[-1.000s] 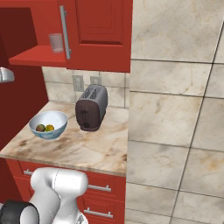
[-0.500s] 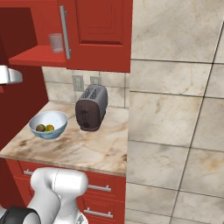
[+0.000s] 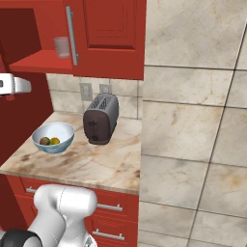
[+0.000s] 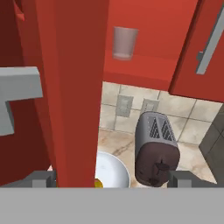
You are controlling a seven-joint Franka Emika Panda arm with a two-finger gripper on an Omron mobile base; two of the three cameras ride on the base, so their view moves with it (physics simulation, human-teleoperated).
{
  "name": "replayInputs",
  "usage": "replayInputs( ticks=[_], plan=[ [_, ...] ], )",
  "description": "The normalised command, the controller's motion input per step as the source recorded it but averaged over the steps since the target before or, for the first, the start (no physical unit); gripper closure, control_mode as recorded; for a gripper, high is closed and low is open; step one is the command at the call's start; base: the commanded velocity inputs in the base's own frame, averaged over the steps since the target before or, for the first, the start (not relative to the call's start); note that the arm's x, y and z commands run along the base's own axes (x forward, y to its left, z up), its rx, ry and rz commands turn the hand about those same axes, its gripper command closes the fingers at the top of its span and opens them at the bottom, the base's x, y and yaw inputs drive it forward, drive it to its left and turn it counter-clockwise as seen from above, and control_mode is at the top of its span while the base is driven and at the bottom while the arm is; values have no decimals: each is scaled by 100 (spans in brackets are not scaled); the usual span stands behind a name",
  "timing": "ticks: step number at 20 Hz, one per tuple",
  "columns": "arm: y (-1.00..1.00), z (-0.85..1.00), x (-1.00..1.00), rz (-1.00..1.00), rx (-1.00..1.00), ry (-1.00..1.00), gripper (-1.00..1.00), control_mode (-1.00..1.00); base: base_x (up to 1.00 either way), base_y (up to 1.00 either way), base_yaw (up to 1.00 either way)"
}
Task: Open the cabinet. Pick the mango and apple from the cabinet and place them into the bowl. Then close the cabinet.
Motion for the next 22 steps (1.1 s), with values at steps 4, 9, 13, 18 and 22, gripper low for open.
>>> replayInputs(
  ticks=[4,9,13,18,22],
  plan=[
    [-21,0,30,-11,0,0,-100,-100,0,0,0],
    [-22,0,33,-10,0,0,-100,-100,0,0,0],
    [-25,0,30,-11,0,0,-100,-100,0,0,0],
    [-22,0,36,-10,0,0,-100,-100,0,0,0],
    [-21,0,47,-8,0,0,-100,-100,0,0,0]
  ],
)
